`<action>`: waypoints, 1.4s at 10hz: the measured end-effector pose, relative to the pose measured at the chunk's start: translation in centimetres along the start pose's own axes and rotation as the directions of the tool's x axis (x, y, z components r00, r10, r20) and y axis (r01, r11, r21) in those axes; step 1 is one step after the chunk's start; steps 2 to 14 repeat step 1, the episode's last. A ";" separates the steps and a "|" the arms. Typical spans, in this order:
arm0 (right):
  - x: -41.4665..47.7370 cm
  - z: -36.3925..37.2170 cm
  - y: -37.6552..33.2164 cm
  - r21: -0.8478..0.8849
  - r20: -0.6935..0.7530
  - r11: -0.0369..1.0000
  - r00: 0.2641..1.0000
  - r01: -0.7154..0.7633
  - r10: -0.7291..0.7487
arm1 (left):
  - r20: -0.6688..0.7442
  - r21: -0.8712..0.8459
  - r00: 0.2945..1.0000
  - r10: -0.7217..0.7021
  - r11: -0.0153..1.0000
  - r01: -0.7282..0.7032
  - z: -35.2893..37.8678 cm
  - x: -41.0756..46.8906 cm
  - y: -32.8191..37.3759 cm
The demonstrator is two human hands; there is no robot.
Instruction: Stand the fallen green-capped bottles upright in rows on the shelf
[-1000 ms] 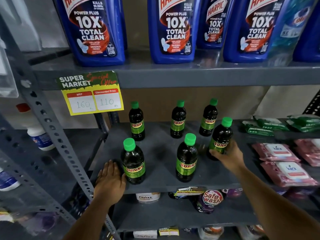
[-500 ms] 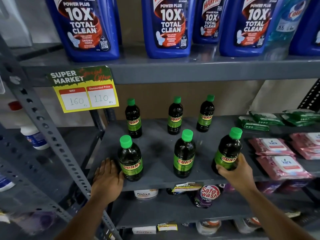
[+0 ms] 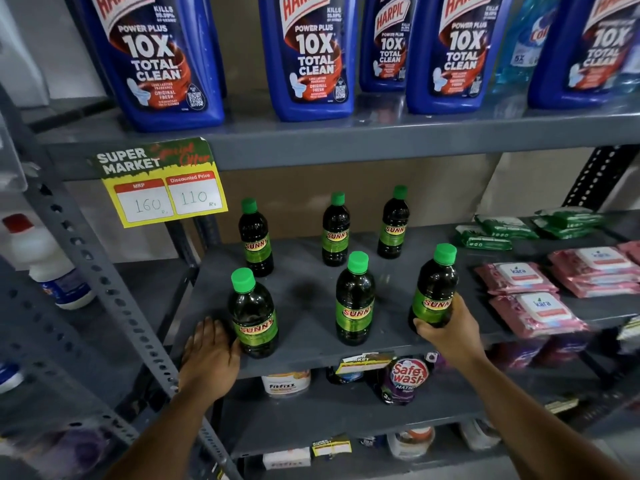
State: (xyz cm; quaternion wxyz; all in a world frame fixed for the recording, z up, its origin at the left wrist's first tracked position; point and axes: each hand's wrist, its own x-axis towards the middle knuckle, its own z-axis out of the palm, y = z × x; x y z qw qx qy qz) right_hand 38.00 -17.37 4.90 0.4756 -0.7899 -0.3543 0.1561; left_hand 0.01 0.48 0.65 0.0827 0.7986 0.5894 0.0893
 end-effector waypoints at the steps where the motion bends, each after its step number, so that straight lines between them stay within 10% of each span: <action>1: -0.9 -0.1 0.6 0.005 -0.003 0.996 0.996 0.084 -0.084 | -0.110 -0.205 0.993 0.037 0.977 -0.059 -0.2 -0.4 0.0; 14: -0.9 -0.1 0.6 0.005 -0.003 0.996 0.996 0.084 -0.084 | -0.110 -0.205 0.993 0.037 0.977 -0.059 -0.2 -0.4 0.0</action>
